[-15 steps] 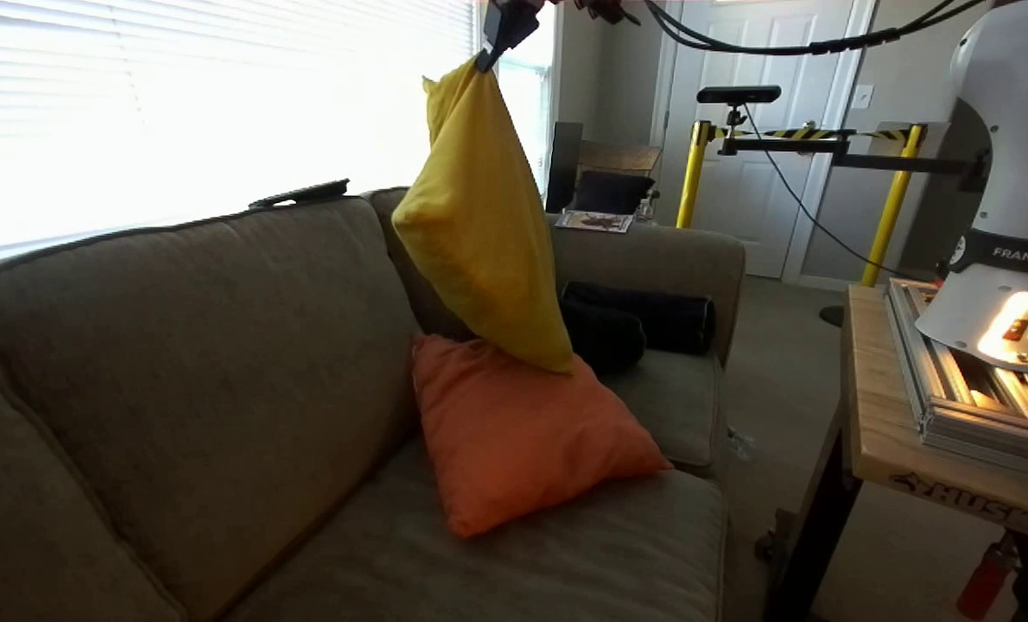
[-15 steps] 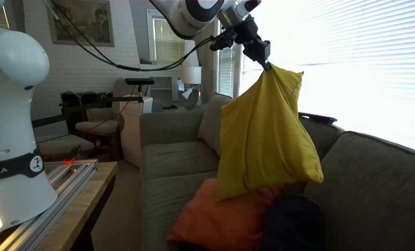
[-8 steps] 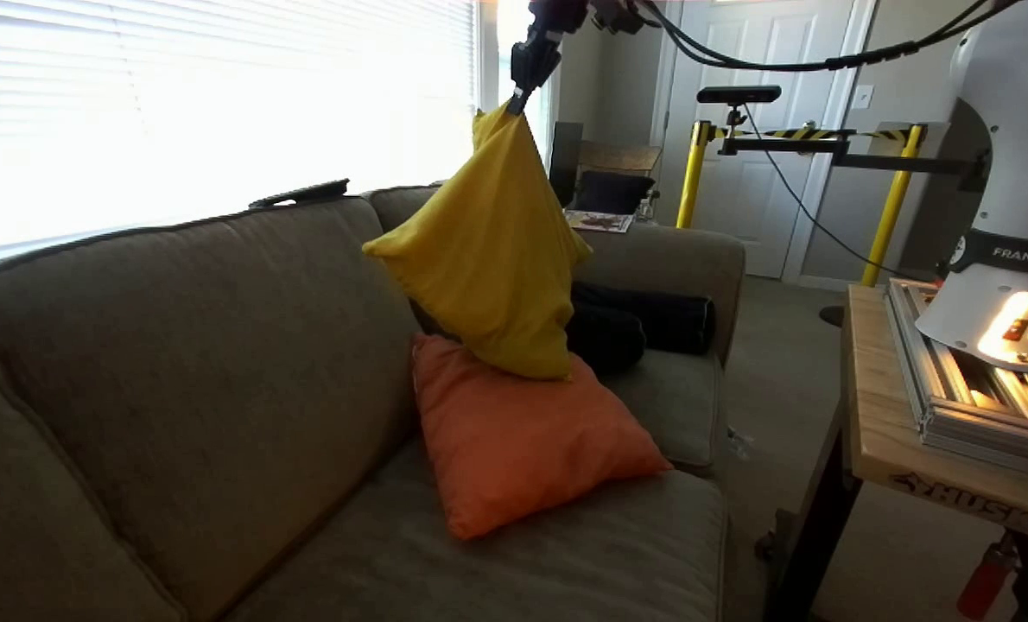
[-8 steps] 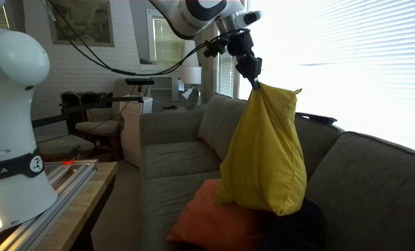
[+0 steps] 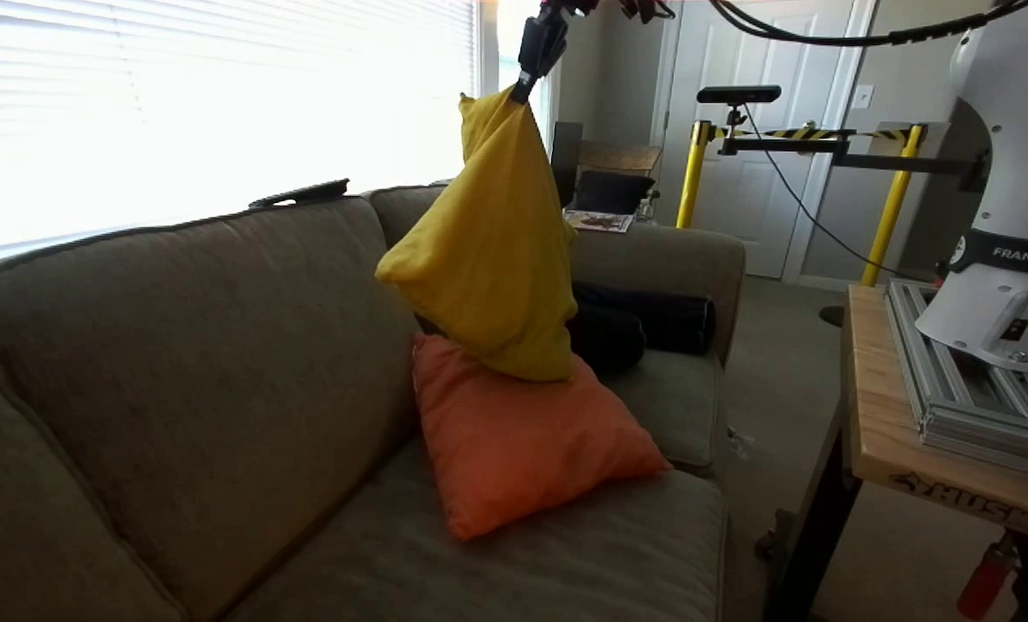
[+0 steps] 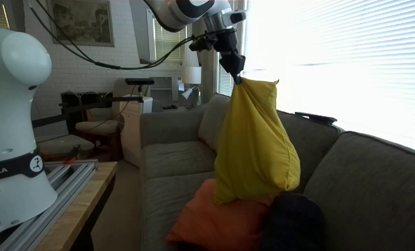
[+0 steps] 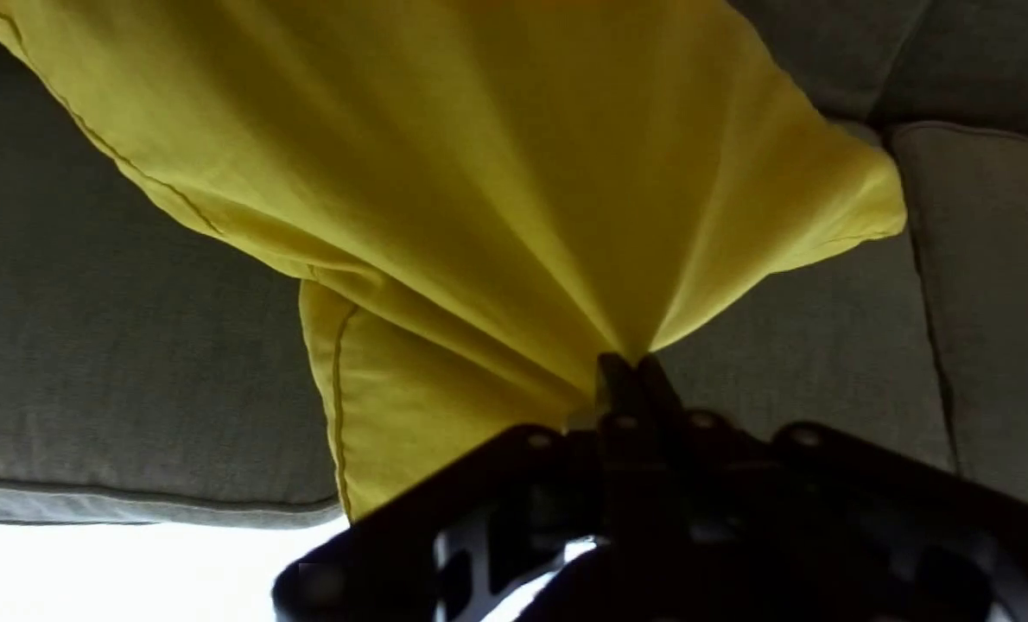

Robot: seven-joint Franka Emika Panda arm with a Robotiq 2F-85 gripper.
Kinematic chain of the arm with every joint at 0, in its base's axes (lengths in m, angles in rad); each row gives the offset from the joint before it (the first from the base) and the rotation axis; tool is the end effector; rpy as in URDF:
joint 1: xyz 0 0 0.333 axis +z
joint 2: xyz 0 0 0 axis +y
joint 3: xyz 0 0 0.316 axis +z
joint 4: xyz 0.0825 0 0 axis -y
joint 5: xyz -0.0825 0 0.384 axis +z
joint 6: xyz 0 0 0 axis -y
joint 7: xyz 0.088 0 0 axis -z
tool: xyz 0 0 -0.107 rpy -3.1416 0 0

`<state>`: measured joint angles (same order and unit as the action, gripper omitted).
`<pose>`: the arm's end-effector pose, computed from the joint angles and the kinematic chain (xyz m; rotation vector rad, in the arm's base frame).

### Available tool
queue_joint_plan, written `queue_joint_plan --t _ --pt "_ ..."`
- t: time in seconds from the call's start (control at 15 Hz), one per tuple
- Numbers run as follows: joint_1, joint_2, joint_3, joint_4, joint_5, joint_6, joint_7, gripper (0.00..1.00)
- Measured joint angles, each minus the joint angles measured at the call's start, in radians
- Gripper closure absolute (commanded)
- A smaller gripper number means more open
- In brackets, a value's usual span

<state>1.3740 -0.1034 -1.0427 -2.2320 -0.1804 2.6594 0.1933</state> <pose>0.5263 0.1771 0.4462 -2.9380 -0.3808 -0.7182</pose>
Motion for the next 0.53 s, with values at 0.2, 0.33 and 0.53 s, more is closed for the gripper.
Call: queue_joint_plan --t 0.2,0.33,0.53 --pt "-0.033 -0.123 0.059 -0.062 -0.072 0.020 0.046 1.00" --pt "-0.167 -0.181 0.200 -0.107 -0.058 0.034 0.051 1.00" --pt "-0.403 -0.216 0.433 -0.156 0.020 0.036 0.045 1.00"
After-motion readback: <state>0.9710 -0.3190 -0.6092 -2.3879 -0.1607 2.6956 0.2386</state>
